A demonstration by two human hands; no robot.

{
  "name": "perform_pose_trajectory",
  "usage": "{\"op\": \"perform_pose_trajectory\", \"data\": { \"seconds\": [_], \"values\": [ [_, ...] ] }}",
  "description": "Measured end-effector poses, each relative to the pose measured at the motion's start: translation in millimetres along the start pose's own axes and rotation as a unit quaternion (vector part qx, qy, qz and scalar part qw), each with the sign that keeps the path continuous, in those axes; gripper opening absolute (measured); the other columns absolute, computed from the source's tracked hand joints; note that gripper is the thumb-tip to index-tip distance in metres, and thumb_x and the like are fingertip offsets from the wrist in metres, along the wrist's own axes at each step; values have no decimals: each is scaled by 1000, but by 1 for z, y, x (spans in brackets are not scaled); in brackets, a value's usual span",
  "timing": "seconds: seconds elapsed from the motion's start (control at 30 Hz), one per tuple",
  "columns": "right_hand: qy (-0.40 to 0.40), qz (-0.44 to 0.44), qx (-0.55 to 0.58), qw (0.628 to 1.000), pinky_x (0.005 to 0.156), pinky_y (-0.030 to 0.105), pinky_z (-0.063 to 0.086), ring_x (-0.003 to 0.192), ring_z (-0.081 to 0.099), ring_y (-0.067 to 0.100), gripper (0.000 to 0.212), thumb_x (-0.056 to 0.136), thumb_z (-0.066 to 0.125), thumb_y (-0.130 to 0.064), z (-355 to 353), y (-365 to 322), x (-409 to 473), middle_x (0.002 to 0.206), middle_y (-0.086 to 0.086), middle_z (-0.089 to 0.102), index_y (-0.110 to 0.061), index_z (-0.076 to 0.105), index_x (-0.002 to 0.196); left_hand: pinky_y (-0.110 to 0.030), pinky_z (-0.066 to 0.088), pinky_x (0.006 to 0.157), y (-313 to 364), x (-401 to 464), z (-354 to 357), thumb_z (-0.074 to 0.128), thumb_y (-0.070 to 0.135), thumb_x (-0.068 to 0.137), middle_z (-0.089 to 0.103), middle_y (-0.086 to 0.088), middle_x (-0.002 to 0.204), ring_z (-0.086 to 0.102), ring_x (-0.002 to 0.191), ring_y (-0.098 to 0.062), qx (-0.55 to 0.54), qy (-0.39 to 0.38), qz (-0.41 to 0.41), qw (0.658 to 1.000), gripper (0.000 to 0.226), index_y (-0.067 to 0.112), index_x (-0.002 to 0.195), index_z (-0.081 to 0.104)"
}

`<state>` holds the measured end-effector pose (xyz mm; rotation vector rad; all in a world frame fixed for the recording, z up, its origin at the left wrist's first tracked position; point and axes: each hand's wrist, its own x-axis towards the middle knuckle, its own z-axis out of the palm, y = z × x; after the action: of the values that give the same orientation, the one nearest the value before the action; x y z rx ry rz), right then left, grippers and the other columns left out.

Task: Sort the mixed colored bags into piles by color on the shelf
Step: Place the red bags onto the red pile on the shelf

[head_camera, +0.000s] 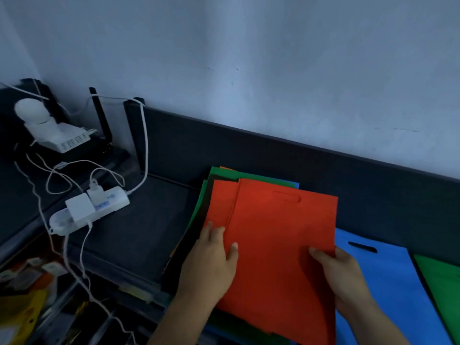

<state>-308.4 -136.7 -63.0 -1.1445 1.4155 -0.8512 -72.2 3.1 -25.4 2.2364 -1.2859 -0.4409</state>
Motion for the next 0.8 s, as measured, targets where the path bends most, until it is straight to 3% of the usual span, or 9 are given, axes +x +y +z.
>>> {"op": "perform_pose_trajectory", "data": {
  "seconds": [0.13,0.2,0.27,0.33,0.47,0.6,0.73,0.8],
  "values": [
    [38,-6,5,999,100,58,59,97,79,32,9,96,73,-17,-11,2,-4,95,6,84,-13,78,102,-31,50,102,-9,2,-2,40,51,104,11,6,170,47,138,-15,-3,15,7,1000,56,25,154,34],
    [17,3,1,1000,102,57,58,99,79,31,12,95,73,-16,-9,6,-8,98,6,84,-13,78,106,-34,47,108,-6,-2,0,40,55,103,9,10,170,40,144,-16,-6,-14,29,999,59,28,155,31],
    [-6,1,-20,1000,102,54,59,100,79,27,17,95,74,-15,-3,10,-12,100,3,84,-15,78,111,-28,45,104,-4,-4,2,41,57,102,7,13,170,41,143,-14,-22,-25,48,998,59,31,155,31],
    [-15,-5,-30,999,101,53,59,99,80,25,18,95,73,-14,-1,10,-13,101,2,84,-16,78,112,-22,44,95,-7,-2,0,43,55,102,12,13,168,48,136,-10,-56,-10,45,997,56,32,152,36],
    [-17,16,-5,1000,101,56,59,97,80,31,17,96,71,-13,-12,8,-11,100,9,84,-12,78,111,-20,42,93,-21,3,-9,48,44,103,32,5,159,51,128,-10,-100,35,-3,994,50,25,149,43],
    [-43,54,41,997,102,56,58,99,78,37,19,96,71,-8,-8,6,-24,102,17,82,-4,76,114,-25,43,103,-22,2,-10,49,41,103,45,8,149,48,130,-8,-95,12,20,995,51,27,152,41],
    [-82,67,45,993,102,52,58,101,79,33,20,100,68,-11,2,4,-36,106,16,82,-5,76,117,-23,48,90,-19,7,-16,53,39,103,50,14,139,53,119,0,-205,-26,6,978,43,36,145,46],
    [-75,57,58,994,100,48,59,102,79,32,21,101,67,-10,0,3,-38,108,16,82,-6,77,118,-28,48,94,-20,11,-23,58,38,101,53,15,138,56,117,-2,-298,-39,-44,953,43,38,144,48]
  ]
}}
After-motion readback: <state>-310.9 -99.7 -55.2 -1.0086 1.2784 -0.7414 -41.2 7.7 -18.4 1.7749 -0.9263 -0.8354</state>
